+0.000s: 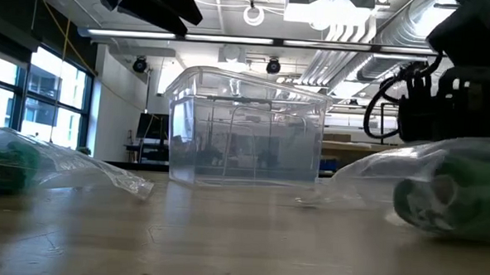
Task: Roll bandage
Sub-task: Put the transparent zip bag with the green bandage into the transparent bin
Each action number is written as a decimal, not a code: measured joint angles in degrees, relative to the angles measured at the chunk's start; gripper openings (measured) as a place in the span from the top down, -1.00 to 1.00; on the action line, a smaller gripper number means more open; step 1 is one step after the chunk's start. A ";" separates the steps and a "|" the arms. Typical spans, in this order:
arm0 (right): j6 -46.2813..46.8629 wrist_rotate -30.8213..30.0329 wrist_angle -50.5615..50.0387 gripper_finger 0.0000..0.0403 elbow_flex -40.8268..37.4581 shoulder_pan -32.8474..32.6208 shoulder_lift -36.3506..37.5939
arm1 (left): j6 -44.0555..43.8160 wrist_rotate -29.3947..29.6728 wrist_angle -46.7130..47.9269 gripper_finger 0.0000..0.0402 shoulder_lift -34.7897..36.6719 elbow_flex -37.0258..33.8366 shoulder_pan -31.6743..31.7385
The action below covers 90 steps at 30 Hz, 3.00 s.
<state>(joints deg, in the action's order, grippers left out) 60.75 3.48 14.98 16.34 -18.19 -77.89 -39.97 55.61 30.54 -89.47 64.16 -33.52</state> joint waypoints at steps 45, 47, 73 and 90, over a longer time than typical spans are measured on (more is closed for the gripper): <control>-38.54 -19.56 -30.76 0.99 36.85 -7.00 5.96 | 25.73 -25.94 -30.19 0.94 -7.83 3.61 9.96; -36.99 -19.89 -32.85 0.96 36.87 -7.02 6.91 | 22.93 -23.70 -21.05 0.94 -5.82 7.46 10.54; -32.60 -36.26 -42.61 0.86 36.81 -18.27 11.15 | 11.78 -31.18 -2.12 1.00 -9.57 22.51 37.54; -32.26 -37.87 -41.80 0.86 36.79 -19.00 11.15 | 22.88 -39.57 -1.36 0.12 -13.87 22.59 39.04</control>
<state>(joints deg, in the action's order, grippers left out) 28.49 -34.39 -26.82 53.12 -37.19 -66.74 -17.09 16.05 29.18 -103.34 86.76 5.52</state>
